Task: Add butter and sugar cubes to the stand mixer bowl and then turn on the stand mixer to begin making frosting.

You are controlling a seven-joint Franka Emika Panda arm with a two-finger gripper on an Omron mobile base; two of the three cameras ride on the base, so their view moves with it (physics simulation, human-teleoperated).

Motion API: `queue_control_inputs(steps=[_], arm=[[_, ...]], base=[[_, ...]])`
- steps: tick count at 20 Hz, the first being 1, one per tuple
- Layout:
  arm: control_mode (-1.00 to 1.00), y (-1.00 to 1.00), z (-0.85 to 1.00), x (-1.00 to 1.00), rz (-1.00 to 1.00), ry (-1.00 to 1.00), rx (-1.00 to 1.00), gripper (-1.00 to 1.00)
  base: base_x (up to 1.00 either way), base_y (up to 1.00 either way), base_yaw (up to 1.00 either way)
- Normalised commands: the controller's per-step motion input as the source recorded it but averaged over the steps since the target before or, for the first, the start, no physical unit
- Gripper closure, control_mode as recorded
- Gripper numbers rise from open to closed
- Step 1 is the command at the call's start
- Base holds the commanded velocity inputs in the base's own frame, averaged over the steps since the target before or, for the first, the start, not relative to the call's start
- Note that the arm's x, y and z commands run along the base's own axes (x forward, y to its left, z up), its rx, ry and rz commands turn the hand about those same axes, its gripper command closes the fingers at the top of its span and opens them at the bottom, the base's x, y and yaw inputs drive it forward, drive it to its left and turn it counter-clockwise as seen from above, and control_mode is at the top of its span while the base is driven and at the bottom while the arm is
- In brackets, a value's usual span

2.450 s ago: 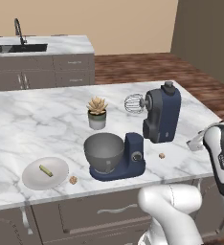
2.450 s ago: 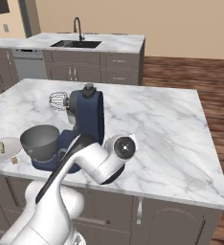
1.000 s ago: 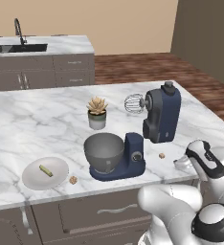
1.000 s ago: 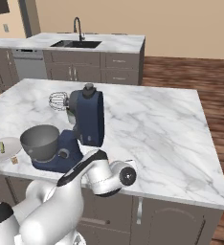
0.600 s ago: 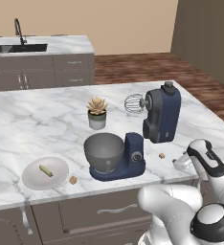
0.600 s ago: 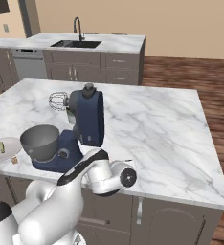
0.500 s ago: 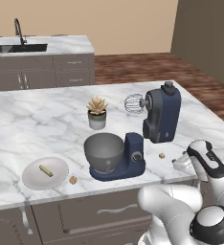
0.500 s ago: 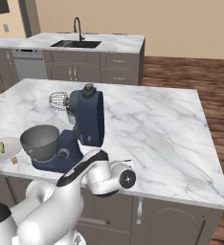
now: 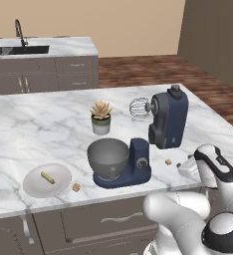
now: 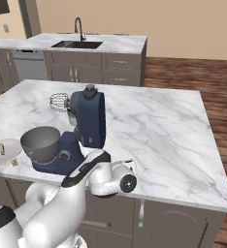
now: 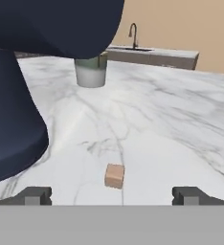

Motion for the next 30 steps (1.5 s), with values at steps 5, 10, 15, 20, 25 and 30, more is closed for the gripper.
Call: queue_control_inputs(steps=[5,10,15,20,25,30], arm=[[-1.00,0.30,-0.09,0.17,0.00,0.02,0.00,-1.00],[-1.00,0.21,-0.27,0.05,0.00,0.02,0.00,-1.00],[-1.00,0.24,-0.41,0.13,0.00,0.03,0.00,-1.00],[-1.00,0.16,-0.34,0.15,0.00,0.00,0.00,-1.00],[-1.00,0.10,-0.22,0.17,0.00,0.00,0.00,-1.00],[-1.00,0.02,0.00,0.14,0.00,0.00,0.03,-1.00]], base=[[0.00,0.00,0.00],[0.00,0.00,0.00],[0.00,0.00,0.00],[0.00,0.00,0.00],[0.00,0.00,0.00],[0.00,0.00,0.00]])
